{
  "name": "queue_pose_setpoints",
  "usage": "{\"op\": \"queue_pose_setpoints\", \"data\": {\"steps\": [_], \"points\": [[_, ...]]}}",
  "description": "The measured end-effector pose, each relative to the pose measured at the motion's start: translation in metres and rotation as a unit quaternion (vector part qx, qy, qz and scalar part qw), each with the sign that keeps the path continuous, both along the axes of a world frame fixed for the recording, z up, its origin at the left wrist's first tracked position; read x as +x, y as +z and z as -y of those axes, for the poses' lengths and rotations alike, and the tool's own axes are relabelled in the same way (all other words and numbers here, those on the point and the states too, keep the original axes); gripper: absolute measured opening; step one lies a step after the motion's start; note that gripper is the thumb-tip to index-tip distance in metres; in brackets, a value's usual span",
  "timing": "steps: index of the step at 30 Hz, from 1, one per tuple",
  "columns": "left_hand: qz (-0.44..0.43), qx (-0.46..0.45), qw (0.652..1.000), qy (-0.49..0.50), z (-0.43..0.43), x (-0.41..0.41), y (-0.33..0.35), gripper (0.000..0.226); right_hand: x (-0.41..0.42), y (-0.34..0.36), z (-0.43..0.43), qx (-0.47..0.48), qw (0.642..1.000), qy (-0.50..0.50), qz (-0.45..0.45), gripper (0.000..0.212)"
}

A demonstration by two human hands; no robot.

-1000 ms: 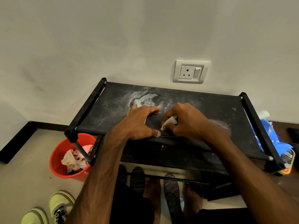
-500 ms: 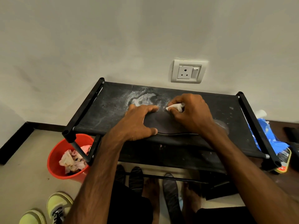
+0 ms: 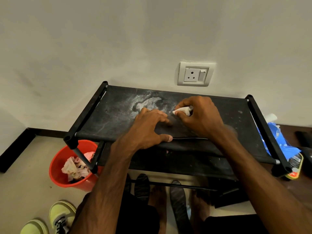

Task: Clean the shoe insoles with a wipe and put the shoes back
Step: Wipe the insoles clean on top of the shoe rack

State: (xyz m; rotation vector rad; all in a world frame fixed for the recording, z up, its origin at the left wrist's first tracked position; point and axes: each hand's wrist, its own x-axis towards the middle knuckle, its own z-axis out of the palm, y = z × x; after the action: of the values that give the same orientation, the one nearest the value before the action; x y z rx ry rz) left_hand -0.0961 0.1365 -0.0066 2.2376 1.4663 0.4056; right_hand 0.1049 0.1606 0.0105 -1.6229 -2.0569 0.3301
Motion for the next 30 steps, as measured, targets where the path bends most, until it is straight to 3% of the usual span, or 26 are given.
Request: {"op": "queue_pose_setpoints", "data": {"steps": [11, 20, 25, 30], "points": [[0.006, -0.002, 1.0, 0.007, -0.003, 0.001, -0.003, 0.042, 0.0, 0.003, 0.002, -0.016, 1.0, 0.007, 0.01, 0.014], [-0.006, 0.033, 0.999, 0.01, -0.004, -0.001, -0.006, 0.049, 0.003, 0.003, 0.001, -0.041, 0.999, -0.004, 0.011, 0.013], [-0.031, 0.077, 0.996, 0.019, -0.006, 0.008, -0.005, 0.08, 0.013, 0.002, -0.003, -0.019, 0.999, -0.046, -0.014, 0.011], [-0.027, 0.01, 1.0, 0.012, -0.006, 0.019, -0.007, 0.114, 0.02, 0.002, -0.006, -0.018, 0.998, -0.051, -0.03, 0.013]]}}
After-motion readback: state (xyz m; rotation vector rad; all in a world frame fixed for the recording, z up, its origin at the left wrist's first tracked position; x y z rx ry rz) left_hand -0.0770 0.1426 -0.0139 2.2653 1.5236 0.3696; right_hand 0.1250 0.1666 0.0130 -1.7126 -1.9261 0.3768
